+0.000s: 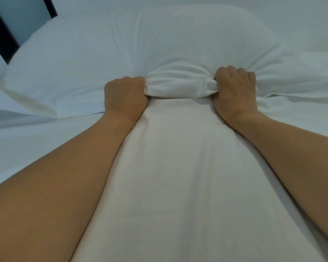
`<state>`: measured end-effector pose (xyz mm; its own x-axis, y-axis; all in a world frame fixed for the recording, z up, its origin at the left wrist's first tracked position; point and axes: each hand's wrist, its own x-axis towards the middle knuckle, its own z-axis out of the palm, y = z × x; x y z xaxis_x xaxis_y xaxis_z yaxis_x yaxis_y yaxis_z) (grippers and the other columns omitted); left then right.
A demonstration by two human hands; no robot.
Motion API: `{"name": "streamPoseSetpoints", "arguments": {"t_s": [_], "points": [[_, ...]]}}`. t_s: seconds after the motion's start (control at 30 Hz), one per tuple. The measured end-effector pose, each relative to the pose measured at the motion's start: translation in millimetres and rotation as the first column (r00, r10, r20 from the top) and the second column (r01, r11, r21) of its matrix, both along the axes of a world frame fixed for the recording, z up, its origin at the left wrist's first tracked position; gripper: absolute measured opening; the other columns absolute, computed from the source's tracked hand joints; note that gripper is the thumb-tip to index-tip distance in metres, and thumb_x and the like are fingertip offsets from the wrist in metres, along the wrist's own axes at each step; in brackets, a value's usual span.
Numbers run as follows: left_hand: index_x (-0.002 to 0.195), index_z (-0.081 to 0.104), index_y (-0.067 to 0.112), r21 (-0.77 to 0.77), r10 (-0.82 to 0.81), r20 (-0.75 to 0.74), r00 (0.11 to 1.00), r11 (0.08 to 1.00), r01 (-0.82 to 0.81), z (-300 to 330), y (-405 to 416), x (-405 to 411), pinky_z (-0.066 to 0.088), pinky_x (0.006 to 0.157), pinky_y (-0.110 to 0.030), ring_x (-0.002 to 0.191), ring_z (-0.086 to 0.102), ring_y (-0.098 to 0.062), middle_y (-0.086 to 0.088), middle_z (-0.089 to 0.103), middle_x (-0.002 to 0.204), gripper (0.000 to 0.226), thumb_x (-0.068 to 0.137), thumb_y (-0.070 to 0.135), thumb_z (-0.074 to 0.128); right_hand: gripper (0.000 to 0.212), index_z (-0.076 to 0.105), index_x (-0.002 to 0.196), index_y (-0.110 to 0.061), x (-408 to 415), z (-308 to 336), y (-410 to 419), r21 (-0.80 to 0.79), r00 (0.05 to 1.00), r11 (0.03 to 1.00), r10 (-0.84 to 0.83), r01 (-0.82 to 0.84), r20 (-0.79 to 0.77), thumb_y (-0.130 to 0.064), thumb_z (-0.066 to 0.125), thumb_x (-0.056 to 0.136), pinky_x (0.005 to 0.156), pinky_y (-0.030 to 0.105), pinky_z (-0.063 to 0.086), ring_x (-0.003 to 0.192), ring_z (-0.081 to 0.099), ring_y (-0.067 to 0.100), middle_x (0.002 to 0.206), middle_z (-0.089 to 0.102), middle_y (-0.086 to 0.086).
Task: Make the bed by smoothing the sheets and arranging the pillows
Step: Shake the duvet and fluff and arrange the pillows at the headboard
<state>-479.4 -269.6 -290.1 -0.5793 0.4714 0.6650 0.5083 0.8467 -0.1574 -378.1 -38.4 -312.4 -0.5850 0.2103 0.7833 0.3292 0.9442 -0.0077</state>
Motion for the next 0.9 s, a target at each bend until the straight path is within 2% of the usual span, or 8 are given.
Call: {"name": "streamPoseSetpoints", "arguments": {"t_s": [0.2,0.37,0.43,0.5,0.6,0.7,0.77,0.9], "points": [[0.061,0.043,0.017,0.135,-0.077,-0.107,0.991,0.987,0.092,21,-10,20,0.012,0.052,-0.027,0.049,0.037,-0.028,-0.005,0.037,0.051,0.014,0.068,0.015,0.054,0.028,0.047,0.098,-0.008,20,26,-11,-0.200,0.984,0.968,0.126,-0.150,-0.126,0.000,0.045,0.072,0.060,0.034,0.027,0.062,0.040,0.028,0.071,0.048,0.006],[0.062,0.042,0.013,0.193,-0.137,-0.085,0.987,0.969,0.151,47,-9,48,0.019,0.051,-0.030,0.053,0.039,-0.031,-0.001,0.029,0.049,0.012,0.064,0.016,0.054,0.037,0.049,0.105,-0.011,43,57,-29,-0.249,0.949,0.941,0.160,-0.230,-0.272,-0.007,0.052,0.068,0.060,0.035,0.032,0.064,0.043,0.027,0.075,0.050,-0.001],[0.063,0.043,0.015,0.203,-0.134,-0.077,0.988,0.968,0.147,54,-6,61,0.014,0.049,-0.028,0.054,0.039,-0.030,0.001,0.029,0.050,0.011,0.065,0.017,0.054,0.051,0.051,0.111,-0.011,47,62,-41,-0.212,0.935,0.952,0.147,-0.223,-0.323,-0.005,0.051,0.061,0.065,0.034,0.031,0.070,0.045,0.029,0.079,0.049,0.001],[0.069,0.054,0.017,0.232,-0.121,-0.058,0.991,0.964,0.131,50,0,65,0.016,0.050,-0.029,0.059,0.041,-0.028,0.000,0.036,0.055,0.003,0.066,0.016,0.055,0.075,0.043,0.132,-0.016,44,60,-49,-0.123,0.958,0.982,0.110,-0.146,-0.266,-0.006,0.053,0.058,0.086,0.037,0.031,0.097,0.047,0.031,0.103,0.050,0.007],[0.106,0.066,0.019,0.220,-0.097,-0.126,0.987,0.968,0.123,36,4,59,0.036,0.071,-0.035,0.091,0.054,-0.031,-0.003,0.066,0.097,0.040,0.068,0.016,0.057,0.094,0.014,0.153,-0.023,35,47,-47,0.020,0.996,0.996,0.084,-0.084,0.028,-0.025,0.060,0.071,0.116,0.053,0.003,0.143,0.017,0.032,0.153,0.024,0.015],[0.151,0.022,0.024,0.107,0.089,-0.128,0.988,0.991,-0.075,26,6,49,0.018,0.109,-0.064,0.142,0.023,-0.036,-0.011,0.026,0.156,0.082,0.079,0.029,0.060,0.102,0.007,0.155,-0.021,28,33,-34,0.029,0.989,0.995,0.087,-0.092,0.121,-0.048,0.061,0.072,0.116,0.057,-0.004,0.146,0.013,0.032,0.157,0.018,0.014],[0.153,0.000,0.025,0.069,0.122,-0.085,0.989,0.991,-0.116,21,10,42,0.004,0.106,-0.075,0.146,0.007,-0.042,-0.014,0.010,0.160,0.094,0.083,0.043,0.060,0.089,0.023,0.151,-0.016,21,27,-28,0.048,0.998,0.998,0.049,-0.051,0.046,-0.047,0.059,0.076,0.116,0.051,0.008,0.135,0.033,0.036,0.145,0.036,0.015],[0.153,0.001,0.018,-0.030,0.158,-0.001,0.988,0.987,-0.158,12,19,29,0.009,0.109,-0.072,0.142,0.017,-0.046,-0.017,0.017,0.158,0.089,0.088,0.044,0.056,0.035,0.051,0.107,-0.004,3,20,-26,0.066,0.995,0.997,-0.044,0.050,-0.091,-0.016,0.050,0.075,0.087,0.040,0.025,0.094,0.050,0.035,0.102,0.054,0.017]]}}
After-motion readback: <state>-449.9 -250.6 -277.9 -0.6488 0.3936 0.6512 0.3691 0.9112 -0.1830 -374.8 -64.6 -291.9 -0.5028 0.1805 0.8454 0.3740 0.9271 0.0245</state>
